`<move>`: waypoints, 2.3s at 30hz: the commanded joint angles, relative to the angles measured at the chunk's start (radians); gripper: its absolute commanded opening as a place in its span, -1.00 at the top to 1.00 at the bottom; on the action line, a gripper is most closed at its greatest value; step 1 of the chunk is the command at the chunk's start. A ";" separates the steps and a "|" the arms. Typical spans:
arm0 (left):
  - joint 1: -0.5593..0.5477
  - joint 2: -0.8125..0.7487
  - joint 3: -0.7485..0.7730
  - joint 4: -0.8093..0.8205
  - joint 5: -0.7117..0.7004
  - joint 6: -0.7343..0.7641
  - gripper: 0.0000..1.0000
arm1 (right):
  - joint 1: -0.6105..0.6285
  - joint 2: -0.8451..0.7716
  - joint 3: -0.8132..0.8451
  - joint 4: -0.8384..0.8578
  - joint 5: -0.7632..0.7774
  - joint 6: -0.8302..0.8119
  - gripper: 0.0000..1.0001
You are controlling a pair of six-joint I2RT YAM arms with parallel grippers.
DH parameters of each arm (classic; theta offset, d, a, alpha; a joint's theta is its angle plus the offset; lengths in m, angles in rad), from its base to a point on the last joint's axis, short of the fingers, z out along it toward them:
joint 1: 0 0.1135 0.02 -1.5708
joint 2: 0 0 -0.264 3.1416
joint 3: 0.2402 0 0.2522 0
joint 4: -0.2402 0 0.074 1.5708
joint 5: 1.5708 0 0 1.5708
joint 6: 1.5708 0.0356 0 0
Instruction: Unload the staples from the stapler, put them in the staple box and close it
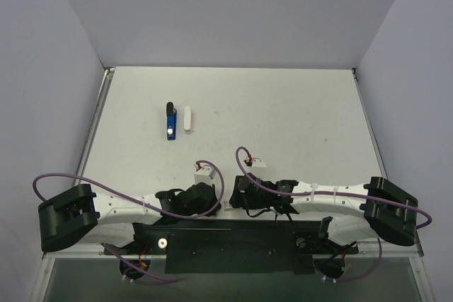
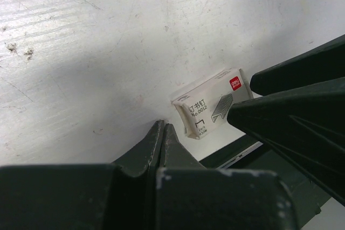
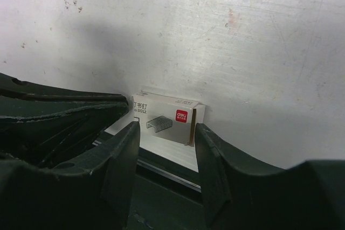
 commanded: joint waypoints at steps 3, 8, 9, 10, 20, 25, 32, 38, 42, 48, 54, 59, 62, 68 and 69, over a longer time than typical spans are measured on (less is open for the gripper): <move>-0.004 0.020 0.019 -0.009 -0.003 0.003 1.00 | 0.007 0.019 -0.003 0.020 -0.005 0.019 0.18; -0.004 0.022 0.019 -0.012 -0.003 0.004 1.00 | 0.007 -0.004 -0.003 -0.007 0.021 0.016 0.18; -0.004 0.022 0.019 -0.012 -0.003 0.004 1.00 | 0.007 -0.008 -0.003 -0.018 0.025 0.015 0.18; -0.004 0.022 0.019 -0.011 -0.003 0.004 1.00 | 0.007 -0.014 -0.005 -0.018 0.033 0.015 0.18; -0.004 0.039 0.016 0.008 0.001 0.000 1.00 | 0.007 0.009 -0.011 0.011 0.024 0.021 0.18; -0.004 0.043 0.014 0.014 0.001 -0.003 1.00 | 0.007 0.024 -0.010 0.043 0.002 0.019 0.18; -0.004 0.049 0.013 0.017 0.003 -0.003 1.00 | 0.007 0.061 0.003 0.083 -0.030 0.022 0.18; -0.004 0.048 0.011 0.020 0.003 -0.005 1.00 | 0.007 0.065 0.009 0.108 -0.042 0.022 0.18; -0.004 0.052 0.010 0.023 0.005 -0.006 1.00 | 0.007 0.067 0.010 0.126 -0.051 0.024 0.18; -0.004 0.048 0.011 0.023 0.006 -0.005 1.00 | 0.007 0.069 0.018 0.128 -0.056 0.018 0.18; -0.004 0.014 0.007 0.006 -0.003 0.000 1.00 | 0.006 0.009 0.018 0.030 0.022 -0.010 0.18; -0.004 -0.001 0.011 -0.005 -0.003 0.006 1.00 | 0.004 -0.043 0.026 -0.056 0.100 -0.030 0.17; -0.004 -0.015 0.014 -0.014 -0.008 0.009 1.00 | 0.004 -0.065 0.035 -0.133 0.140 -0.044 0.06; -0.004 -0.067 0.053 -0.078 -0.031 0.021 1.00 | -0.030 -0.111 0.052 -0.187 0.185 -0.088 -0.15; -0.004 -0.084 0.057 -0.084 -0.035 0.026 1.00 | -0.036 -0.123 0.055 -0.193 0.191 -0.094 -0.22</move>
